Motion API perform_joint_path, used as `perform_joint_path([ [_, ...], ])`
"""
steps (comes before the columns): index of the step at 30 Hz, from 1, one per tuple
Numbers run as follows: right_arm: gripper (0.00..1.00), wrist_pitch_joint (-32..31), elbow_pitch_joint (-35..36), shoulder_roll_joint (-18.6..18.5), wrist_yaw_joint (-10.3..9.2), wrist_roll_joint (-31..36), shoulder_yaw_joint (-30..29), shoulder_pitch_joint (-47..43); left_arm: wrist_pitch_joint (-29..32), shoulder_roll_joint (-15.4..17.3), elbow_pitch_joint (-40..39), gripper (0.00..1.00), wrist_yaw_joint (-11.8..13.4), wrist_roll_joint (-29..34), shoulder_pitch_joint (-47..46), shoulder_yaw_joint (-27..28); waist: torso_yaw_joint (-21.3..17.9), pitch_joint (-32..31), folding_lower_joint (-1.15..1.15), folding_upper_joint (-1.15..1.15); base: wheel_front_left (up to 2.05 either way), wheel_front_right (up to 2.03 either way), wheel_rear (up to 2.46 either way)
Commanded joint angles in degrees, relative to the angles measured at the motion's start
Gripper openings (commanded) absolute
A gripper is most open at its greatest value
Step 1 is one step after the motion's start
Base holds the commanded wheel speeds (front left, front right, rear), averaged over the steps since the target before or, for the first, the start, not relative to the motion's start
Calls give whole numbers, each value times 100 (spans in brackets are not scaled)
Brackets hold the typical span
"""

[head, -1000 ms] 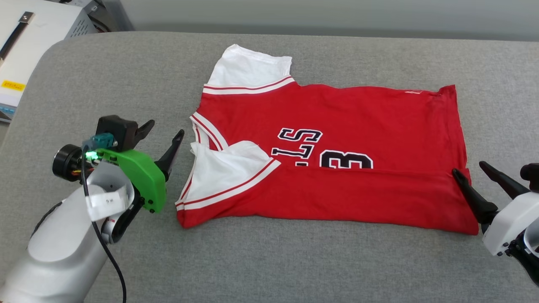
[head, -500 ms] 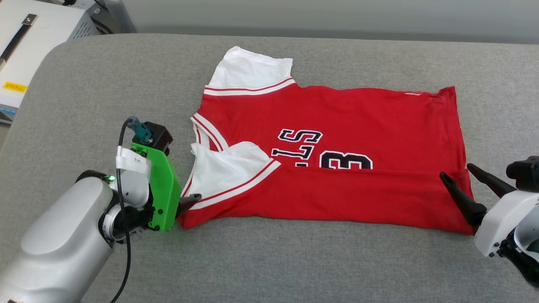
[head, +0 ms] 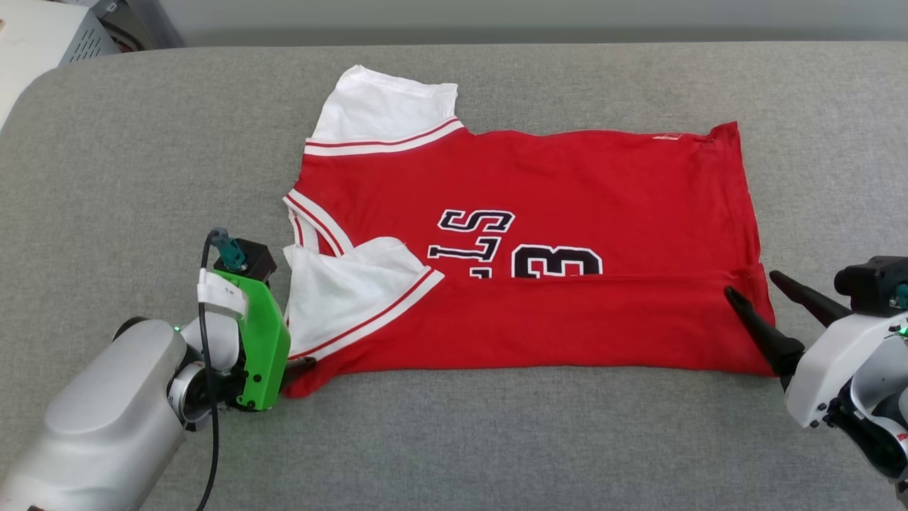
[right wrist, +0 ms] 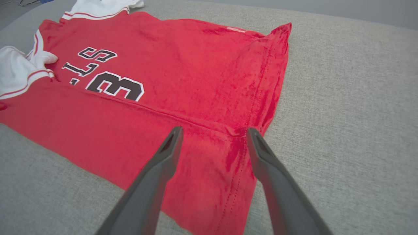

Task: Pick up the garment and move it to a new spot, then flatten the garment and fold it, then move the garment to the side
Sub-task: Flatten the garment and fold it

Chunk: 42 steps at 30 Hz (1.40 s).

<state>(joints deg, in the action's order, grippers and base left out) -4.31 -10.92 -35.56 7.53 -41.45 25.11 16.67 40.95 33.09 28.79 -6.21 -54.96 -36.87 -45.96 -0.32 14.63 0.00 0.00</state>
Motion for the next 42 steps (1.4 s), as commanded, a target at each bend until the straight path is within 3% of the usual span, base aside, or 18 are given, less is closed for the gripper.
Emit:
perform_joint_path([
  [1, 100, -28, 47, -47, -4, -9, 9, 127, -111, -94, 267, 0, -8, 118, 247, -203, -4, -36, 0, 0, 0, 0, 0],
  [6, 100, -362, 256, -384, -4, -50, 48, 346, -558, -24, 182, 0, -90, 45, 158, -123, 1, -205, 0, 0, 0, 0, 0],
  [13, 100, -1936, 580, -1138, -4, -559, 281, 533, -989, 376, -514, 0, -121, 50, 131, -123, 41, -357, 0, 0, 0, 0, 0],
  [16, 100, -2550, 505, -1228, -4, -798, 358, 567, -1041, 530, -786, 0, -123, 92, 200, -188, 63, -352, 0, 0, 0, 0, 0],
  [22, 100, -3004, -30, -955, -4, -848, 520, 703, -1146, 579, -1073, 0, -122, 133, 227, -218, 148, -189, 0, 0, 0, 0, 0],
  [30, 100, -2762, -1271, -113, -4, -787, 864, 739, -1275, 494, -1086, 0, -58, 219, 192, -239, 246, 26, 0, 0, 0, 0, 0],
  [34, 100, -2623, -1553, 35, -4, -876, 1186, 712, -1366, 449, -1020, 0, -43, 218, 251, -250, 240, 29, 0, 0, 0, 0, 0],
  [35, 41, -2560, -1568, 31, -4, -907, 1232, 726, -1382, 448, -1003, 0, -42, 211, 278, -254, 227, 9, 0, 0, 0, 0, 0],
  [36, 0, -2450, -1559, 3, -4, -932, 1280, 759, -1404, 450, -981, 0, -41, 202, 318, -260, 210, -38, 0, 0, 0, 0, 0],
  [42, 0, -1827, -1232, -387, -4, -1109, 1319, 791, -1540, 530, -996, 0, -21, 22, 610, -196, 186, -446, 0, 0, 0, 0, 0],
])
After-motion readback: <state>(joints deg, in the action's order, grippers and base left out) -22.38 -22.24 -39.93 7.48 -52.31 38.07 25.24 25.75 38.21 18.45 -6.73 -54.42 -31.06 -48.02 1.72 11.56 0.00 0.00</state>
